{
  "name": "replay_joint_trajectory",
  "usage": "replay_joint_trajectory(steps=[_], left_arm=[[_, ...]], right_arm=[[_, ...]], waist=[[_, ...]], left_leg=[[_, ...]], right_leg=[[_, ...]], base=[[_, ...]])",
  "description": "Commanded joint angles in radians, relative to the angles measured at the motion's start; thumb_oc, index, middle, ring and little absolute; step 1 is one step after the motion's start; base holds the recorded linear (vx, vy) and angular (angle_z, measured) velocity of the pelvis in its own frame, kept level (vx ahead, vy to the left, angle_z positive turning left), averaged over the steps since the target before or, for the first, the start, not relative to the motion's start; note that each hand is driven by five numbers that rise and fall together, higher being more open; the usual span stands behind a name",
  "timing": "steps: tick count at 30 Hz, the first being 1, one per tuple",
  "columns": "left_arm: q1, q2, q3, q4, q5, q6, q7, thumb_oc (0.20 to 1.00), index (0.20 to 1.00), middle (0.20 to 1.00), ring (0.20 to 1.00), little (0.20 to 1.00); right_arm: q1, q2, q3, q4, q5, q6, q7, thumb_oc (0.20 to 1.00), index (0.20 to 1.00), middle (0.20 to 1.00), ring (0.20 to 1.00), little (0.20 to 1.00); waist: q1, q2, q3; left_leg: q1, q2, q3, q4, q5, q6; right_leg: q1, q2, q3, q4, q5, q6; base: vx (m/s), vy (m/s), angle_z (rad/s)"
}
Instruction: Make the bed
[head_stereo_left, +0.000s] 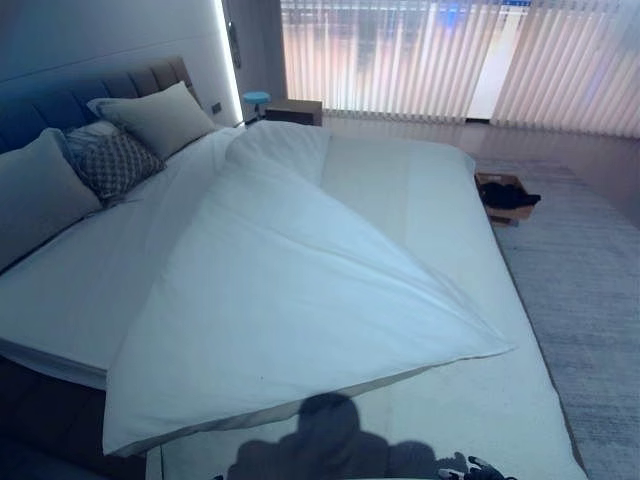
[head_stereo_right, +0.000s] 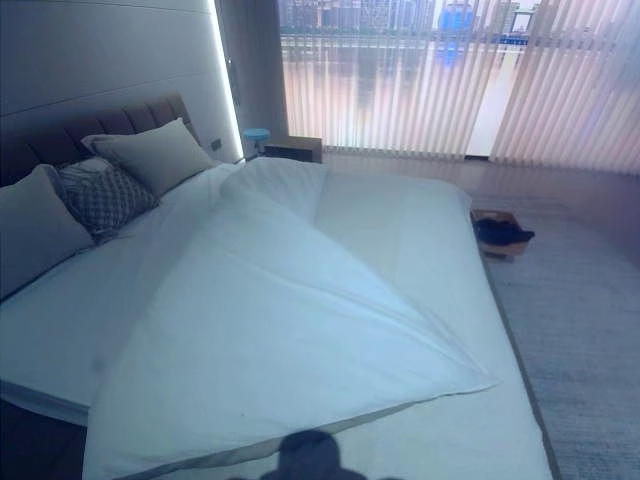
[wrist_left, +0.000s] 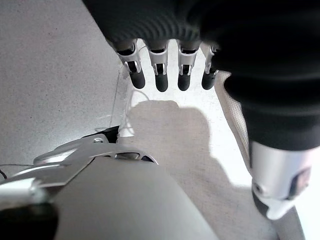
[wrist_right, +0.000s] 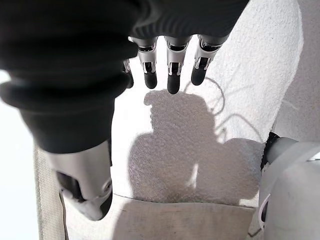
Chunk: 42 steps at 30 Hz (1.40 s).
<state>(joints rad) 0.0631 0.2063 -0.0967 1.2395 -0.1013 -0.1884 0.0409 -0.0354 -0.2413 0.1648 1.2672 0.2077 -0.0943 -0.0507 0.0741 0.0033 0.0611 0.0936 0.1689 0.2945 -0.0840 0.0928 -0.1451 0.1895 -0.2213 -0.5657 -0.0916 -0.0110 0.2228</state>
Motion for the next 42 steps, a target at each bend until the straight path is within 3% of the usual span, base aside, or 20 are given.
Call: replay_joint_trajectory(steps=[1, 3, 6, 10, 13, 14, 16, 21, 28, 34, 38, 42], left_arm=[[-0.074, 0.021, -0.010, 0.021, -0.033, -0.041, -0.002, 1.000, 1.000, 1.000, 1.000, 1.000], [-0.089, 0.028, -0.004, 0.002, -0.057, -0.050, 0.016, 1.000, 1.000, 1.000, 1.000, 1.000], [-0.116, 0.028, 0.019, -0.135, -0.211, -0.074, 0.046, 1.000, 1.000, 1.000, 1.000, 1.000], [-0.115, 0.055, -0.030, -0.512, -0.428, -0.106, 0.013, 1.000, 1.000, 1.000, 1.000, 1.000], [-0.131, 0.071, -0.093, -0.694, -0.519, -0.092, 0.010, 1.000, 1.000, 1.000, 1.000, 1.000], [-0.131, 0.071, -0.093, -0.694, -0.519, -0.092, 0.010, 1.000, 1.000, 1.000, 1.000, 1.000], [-0.225, 0.064, -0.158, -0.795, -0.515, -0.102, 0.091, 1.000, 1.000, 1.000, 1.000, 1.000], [-0.403, 0.027, -0.223, -0.863, -0.562, -0.120, 0.173, 1.000, 1.000, 1.000, 1.000, 1.000], [-0.550, -0.002, -0.272, -0.900, -0.587, -0.108, 0.273, 1.000, 1.000, 1.000, 1.000, 1.000], [-0.594, 0.014, -0.273, -0.935, -0.539, -0.085, 0.348, 1.000, 1.000, 1.000, 1.000, 1.000], [-0.585, 0.020, -0.288, -0.956, -0.521, -0.066, 0.369, 1.000, 1.000, 1.000, 1.000, 1.000], [-0.579, 0.026, -0.300, -0.974, -0.521, -0.056, 0.369, 1.000, 1.000, 1.000, 1.000, 1.000]], right_arm=[[-0.076, 0.018, 0.004, 0.000, -0.006, -0.038, 0.004, 1.000, 1.000, 1.000, 1.000, 1.000], [-0.091, 0.015, 0.004, -0.055, 0.032, -0.052, 0.000, 1.000, 1.000, 1.000, 1.000, 1.000], [-0.118, 0.004, 0.011, -0.232, 0.111, -0.087, -0.023, 1.000, 1.000, 1.000, 1.000, 1.000], [-0.133, -0.051, 0.037, -0.590, 0.189, -0.122, -0.012, 1.000, 1.000, 1.000, 1.000, 1.000], [-0.152, -0.075, 0.032, -0.727, 0.246, -0.128, -0.023, 1.000, 1.000, 1.000, 1.000, 1.000], [-0.152, -0.075, 0.032, -0.727, 0.246, -0.128, -0.023, 1.000, 1.000, 1.000, 1.000, 1.000], [-0.249, -0.066, 0.029, -0.807, 0.238, -0.147, -0.123, 1.000, 1.000, 1.000, 1.000, 1.000], [-0.394, -0.025, 0.043, -0.867, 0.294, -0.166, -0.212, 1.000, 1.000, 1.000, 1.000, 1.000], [-0.515, 0.038, 0.036, -0.918, 0.477, -0.224, -0.284, 1.000, 1.000, 1.000, 1.000, 1.000], [-0.569, 0.084, 0.023, -0.883, 0.667, -0.284, -0.338, 1.000, 1.000, 1.000, 1.000, 1.000], [-0.553, 0.137, 0.032, -0.898, 0.841, -0.317, -0.299, 1.000, 1.000, 1.000, 1.000, 1.000], [-0.536, 0.151, 0.051, -0.916, 0.925, -0.326, -0.260, 1.000, 1.000, 1.000, 1.000, 1.000]], waist=[[0.029, -0.033, 0.039], [0.027, -0.036, 0.062], [0.024, -0.037, 0.121], [0.017, -0.025, 0.235], [0.012, -0.015, 0.294], [0.012, -0.015, 0.294], [0.002, -0.007, 0.363], [-0.012, -0.021, 0.430], [-0.017, -0.041, 0.459], [-0.005, -0.050, 0.459], [0.002, -0.057, 0.459], [0.006, -0.065, 0.459]], left_leg=[[-0.012, -0.016, -0.025, 0.057, -0.042, 0.004], [-0.042, -0.015, -0.031, 0.073, -0.042, 0.005], [-0.102, -0.009, -0.037, 0.110, -0.041, 0.005], [-0.197, -0.005, -0.053, 0.176, -0.045, 0.007], [-0.262, -0.010, -0.057, 0.195, -0.043, 0.011], [-0.263, -0.010, -0.056, 0.195, -0.043, 0.011], [-0.359, -0.017, -0.054, 0.223, -0.043, 0.021], [-0.547, -0.001, -0.050, 0.305, -0.050, 0.030], [-0.737, 0.012, -0.065, 0.377, -0.064, 0.040], [-0.820, 0.014, -0.073, 0.392, -0.067, 0.039], [-0.844, 0.013, -0.077, 0.389, -0.066, 0.039], [-0.852, 0.011, -0.074, 0.395, -0.069, 0.042]], right_leg=[[-0.015, -0.027, 0.005, 0.041, 0.083, -0.012], [-0.048, -0.028, 0.017, 0.056, 0.080, -0.014], [-0.110, -0.030, 0.033, 0.088, 0.078, -0.019], [-0.198, -0.047, 0.048, 0.133, 0.085, -0.017], [-0.271, -0.062, 0.054, 0.167, 0.087, -0.019], [-0.272, -0.062, 0.054, 0.167, 0.087, -0.019], [-0.404, -0.086, 0.078, 0.232, 0.092, -0.017], [-0.605, -0.111, 0.106, 0.331, 0.083, -0.027], [-0.779, -0.132, 0.100, 0.401, 0.074, -0.037], [-0.845, -0.138, 0.078, 0.415, 0.070, -0.042], [-0.863, -0.136, 0.062, 0.414, 0.072, -0.045], [-0.873, -0.139, 0.060, 0.419, 0.071, -0.048]], base=[[-0.06, -0.016, 0.00], [-0.08, -0.016, 0.01], [-0.14, -0.018, 0.04], [-0.14, -0.002, 0.03], [-0.11, 0.015, 0.06], [-0.21, 0.054, 0.07], [-0.27, 0.047, 0.05], [-0.16, -0.005, -0.05], [-0.08, -0.036, 0.01], [-0.01, -0.040, 0.04], [0.01, -0.028, 0.09], [0.00, 0.000, 0.00]])
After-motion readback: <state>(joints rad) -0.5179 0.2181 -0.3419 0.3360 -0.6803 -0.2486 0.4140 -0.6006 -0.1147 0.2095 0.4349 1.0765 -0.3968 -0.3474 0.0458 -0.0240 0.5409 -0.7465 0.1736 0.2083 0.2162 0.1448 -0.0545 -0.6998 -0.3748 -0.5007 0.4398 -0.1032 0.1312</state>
